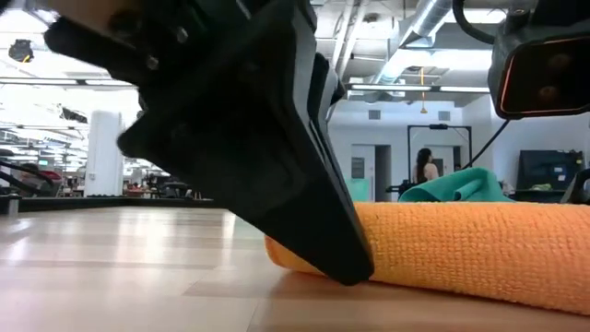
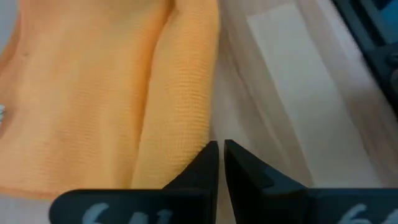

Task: Roll microfiber towels into tight, uniform cylinder then place into a basket
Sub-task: Roll the yellow microfiber cloth on the table

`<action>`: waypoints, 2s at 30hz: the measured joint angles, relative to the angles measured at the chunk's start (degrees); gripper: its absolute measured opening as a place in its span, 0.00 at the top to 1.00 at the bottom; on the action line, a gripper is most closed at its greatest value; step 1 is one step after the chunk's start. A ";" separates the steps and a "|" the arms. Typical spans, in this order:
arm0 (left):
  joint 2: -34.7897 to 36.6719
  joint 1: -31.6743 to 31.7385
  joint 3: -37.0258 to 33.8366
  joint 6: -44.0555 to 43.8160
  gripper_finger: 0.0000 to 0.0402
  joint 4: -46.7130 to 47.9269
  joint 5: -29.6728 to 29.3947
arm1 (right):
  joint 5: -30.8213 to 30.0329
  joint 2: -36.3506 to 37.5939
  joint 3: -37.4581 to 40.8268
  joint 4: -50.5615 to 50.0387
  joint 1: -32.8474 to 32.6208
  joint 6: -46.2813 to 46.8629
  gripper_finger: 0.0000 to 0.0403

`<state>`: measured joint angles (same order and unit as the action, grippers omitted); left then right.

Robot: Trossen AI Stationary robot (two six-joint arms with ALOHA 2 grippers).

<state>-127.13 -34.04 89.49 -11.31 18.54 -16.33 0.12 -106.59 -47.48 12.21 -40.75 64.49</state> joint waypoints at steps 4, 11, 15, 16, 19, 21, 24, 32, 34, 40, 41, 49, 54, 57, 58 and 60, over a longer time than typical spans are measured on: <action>0.00 -0.04 0.00 -0.33 0.95 -0.22 -2.09 | 0.00 0.00 0.00 0.00 0.00 0.02 0.97; 0.00 -0.09 0.00 -0.85 0.95 -1.18 -5.63 | 0.02 0.00 0.00 -0.09 0.00 0.04 0.97; 0.00 -0.07 0.00 -0.65 0.95 -2.42 -6.08 | 0.02 0.00 0.00 -0.13 0.00 0.04 0.97; 0.00 0.06 0.00 -0.98 0.95 -2.45 -6.29 | 0.03 0.00 0.00 -0.13 0.00 0.04 0.97; 0.00 0.24 0.00 -1.38 0.95 -2.75 -7.67 | 0.02 0.00 0.00 -0.13 -0.02 0.07 0.97; 0.00 0.26 0.00 -1.38 0.95 -3.12 -8.91 | 0.04 0.00 0.00 -0.13 -0.02 0.07 0.97; 0.00 0.55 0.00 -2.42 0.95 -2.91 -10.95 | 0.04 0.00 0.00 -0.15 -0.02 0.07 0.97; -0.26 3.17 0.02 -7.90 0.95 -1.52 -9.21 | 0.07 0.00 0.00 -0.16 -0.02 0.32 0.97; -0.27 3.60 0.02 -8.42 0.95 -1.56 -7.90 | 0.09 0.00 0.00 -0.21 -0.02 0.57 0.97; -0.35 4.52 0.02 -10.93 0.95 -0.59 -4.64 | 0.11 0.00 0.00 -0.18 -0.02 0.15 0.97; -0.35 4.52 0.02 -10.62 0.95 -0.59 -4.68 | 0.11 0.00 0.00 -0.20 -0.02 0.15 0.97; 2.43 1.88 0.02 -4.14 0.95 0.51 -10.77 | 0.15 0.00 -0.09 -0.66 0.04 -0.44 0.97; 6.39 0.70 0.07 -0.76 0.95 -0.04 -22.04 | 0.16 0.00 -0.13 -1.04 0.02 -0.48 0.97; 6.52 2.65 0.07 0.07 0.95 -1.04 -18.09 | 0.15 0.00 -0.13 -1.21 0.02 -0.52 0.97; 6.14 3.54 0.07 -0.13 0.95 -1.44 -14.14 | 0.12 0.00 -0.11 -1.22 0.00 -0.52 0.97; 4.75 5.00 0.09 -1.49 0.95 -1.64 -7.81 | 0.11 0.00 -0.11 -1.31 -0.04 -0.93 0.97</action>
<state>-122.38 -29.04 89.58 -12.79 16.91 -24.14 0.23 -106.59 -47.59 10.90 -40.80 63.55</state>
